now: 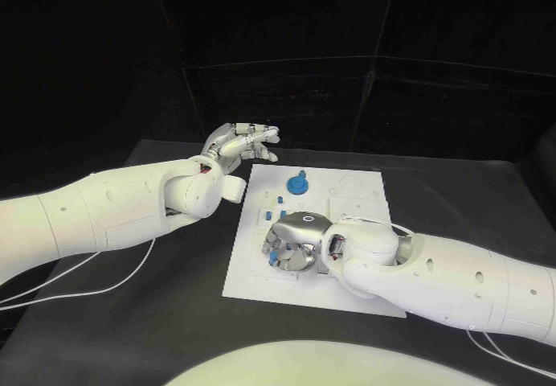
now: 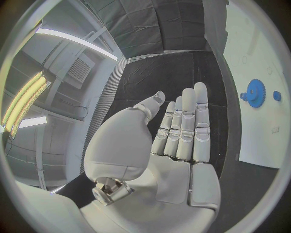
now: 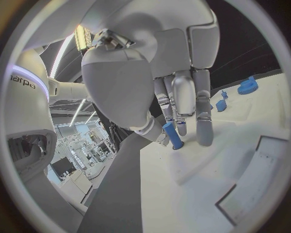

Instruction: Assemble the parts on the task board

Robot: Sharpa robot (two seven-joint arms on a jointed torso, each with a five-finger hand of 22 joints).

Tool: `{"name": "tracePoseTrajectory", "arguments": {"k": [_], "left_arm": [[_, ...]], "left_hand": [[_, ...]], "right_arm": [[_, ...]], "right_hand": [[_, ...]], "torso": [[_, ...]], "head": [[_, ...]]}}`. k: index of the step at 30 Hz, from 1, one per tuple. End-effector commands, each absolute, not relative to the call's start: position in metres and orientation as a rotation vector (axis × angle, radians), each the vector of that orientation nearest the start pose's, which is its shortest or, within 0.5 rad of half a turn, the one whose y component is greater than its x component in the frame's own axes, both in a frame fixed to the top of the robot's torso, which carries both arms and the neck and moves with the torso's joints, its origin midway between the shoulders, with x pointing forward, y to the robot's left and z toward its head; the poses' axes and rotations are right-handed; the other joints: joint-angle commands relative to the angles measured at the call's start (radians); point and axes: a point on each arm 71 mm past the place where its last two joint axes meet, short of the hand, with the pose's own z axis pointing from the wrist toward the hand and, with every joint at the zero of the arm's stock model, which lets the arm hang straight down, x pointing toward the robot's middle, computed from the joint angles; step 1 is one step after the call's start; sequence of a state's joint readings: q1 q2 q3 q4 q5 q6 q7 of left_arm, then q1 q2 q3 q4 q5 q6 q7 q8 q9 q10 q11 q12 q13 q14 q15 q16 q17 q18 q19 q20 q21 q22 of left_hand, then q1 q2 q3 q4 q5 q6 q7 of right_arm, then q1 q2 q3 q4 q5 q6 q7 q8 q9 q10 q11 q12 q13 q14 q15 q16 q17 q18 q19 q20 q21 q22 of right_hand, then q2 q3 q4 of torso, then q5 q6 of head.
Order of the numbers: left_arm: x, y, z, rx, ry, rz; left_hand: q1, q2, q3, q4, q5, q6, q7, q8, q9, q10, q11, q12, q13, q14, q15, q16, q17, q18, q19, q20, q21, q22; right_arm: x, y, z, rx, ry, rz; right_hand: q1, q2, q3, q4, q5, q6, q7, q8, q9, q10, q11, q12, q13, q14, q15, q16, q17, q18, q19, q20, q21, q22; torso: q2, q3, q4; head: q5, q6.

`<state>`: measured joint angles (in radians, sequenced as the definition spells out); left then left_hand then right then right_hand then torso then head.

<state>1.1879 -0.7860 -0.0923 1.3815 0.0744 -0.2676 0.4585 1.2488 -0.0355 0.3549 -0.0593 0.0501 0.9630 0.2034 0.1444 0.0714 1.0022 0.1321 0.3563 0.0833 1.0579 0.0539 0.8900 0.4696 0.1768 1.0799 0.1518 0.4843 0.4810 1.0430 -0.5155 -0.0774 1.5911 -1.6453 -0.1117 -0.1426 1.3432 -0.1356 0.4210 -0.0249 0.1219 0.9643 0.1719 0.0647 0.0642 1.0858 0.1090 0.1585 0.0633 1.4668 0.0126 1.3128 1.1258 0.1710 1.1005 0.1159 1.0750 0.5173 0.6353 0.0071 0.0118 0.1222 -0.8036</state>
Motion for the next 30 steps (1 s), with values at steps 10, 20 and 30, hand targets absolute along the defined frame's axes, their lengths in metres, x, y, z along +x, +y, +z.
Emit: {"name": "tracePoseTrajectory", "arguments": {"k": [10, 20, 30], "left_arm": [[0.506, 0.225, -0.208, -1.175, 1.378, -1.533], [0.507, 0.226, -0.208, -1.177, 1.377, -1.528], [0.506, 0.227, -0.208, -1.176, 1.375, -1.526]], "left_hand": [[0.013, 0.003, -0.001, -0.009, 0.002, -0.007, 0.001, 0.008, 0.002, -0.01, 0.0, 0.011, 0.002, -0.009, 0.002, 0.007, -0.004, 0.004, -0.002, 0.004, -0.006, -0.002], [0.013, 0.003, -0.001, -0.009, 0.002, -0.007, 0.001, 0.008, 0.002, -0.01, 0.0, 0.011, 0.002, -0.009, 0.002, 0.007, -0.004, 0.004, -0.002, 0.004, -0.006, -0.002], [0.013, 0.003, -0.001, -0.009, 0.002, -0.007, 0.001, 0.008, 0.002, -0.01, 0.0, 0.011, 0.002, -0.009, 0.002, 0.007, -0.004, 0.004, -0.002, 0.004, -0.006, -0.002]], "right_arm": [[0.388, -0.02, -0.244, -0.536, 1.74, 1.014], [0.385, -0.052, -0.225, -0.422, 1.659, 1.114], [0.406, -0.126, -0.194, -0.038, 1.668, 1.165]], "right_hand": [[-0.025, -0.022, -0.118, 0.005, 0.035, -0.086, -0.006, 0.002, 0.002, -0.127, 0.005, -0.007, 0.005, -0.001, 0.011, -0.037, -0.053, 0.014, -0.041, 0.01, -0.051, -0.063], [-0.021, -0.004, -0.284, 0.03, 0.094, -0.106, -0.006, 0.008, 0.005, -0.184, 0.005, 0.082, 0.013, -0.007, 0.013, -0.046, -0.078, 0.014, -0.037, 0.012, -0.069, -0.076], [-0.003, 0.073, -0.357, 0.067, 0.144, 0.005, -0.001, 0.059, 0.022, -0.014, -0.015, 0.229, 0.039, 0.024, -0.001, 0.008, -0.002, 0.005, 0.02, 0.003, -0.021, -0.006]], "torso": [[-0.001, 0.0002, -0.0001], [-0.006, -0.0001, -0.0014], [-0.012, -0.0027, -0.0048]], "head": [[-0.002, 0.002], [-0.013, 0.014], [-0.058, 0.031]]}}
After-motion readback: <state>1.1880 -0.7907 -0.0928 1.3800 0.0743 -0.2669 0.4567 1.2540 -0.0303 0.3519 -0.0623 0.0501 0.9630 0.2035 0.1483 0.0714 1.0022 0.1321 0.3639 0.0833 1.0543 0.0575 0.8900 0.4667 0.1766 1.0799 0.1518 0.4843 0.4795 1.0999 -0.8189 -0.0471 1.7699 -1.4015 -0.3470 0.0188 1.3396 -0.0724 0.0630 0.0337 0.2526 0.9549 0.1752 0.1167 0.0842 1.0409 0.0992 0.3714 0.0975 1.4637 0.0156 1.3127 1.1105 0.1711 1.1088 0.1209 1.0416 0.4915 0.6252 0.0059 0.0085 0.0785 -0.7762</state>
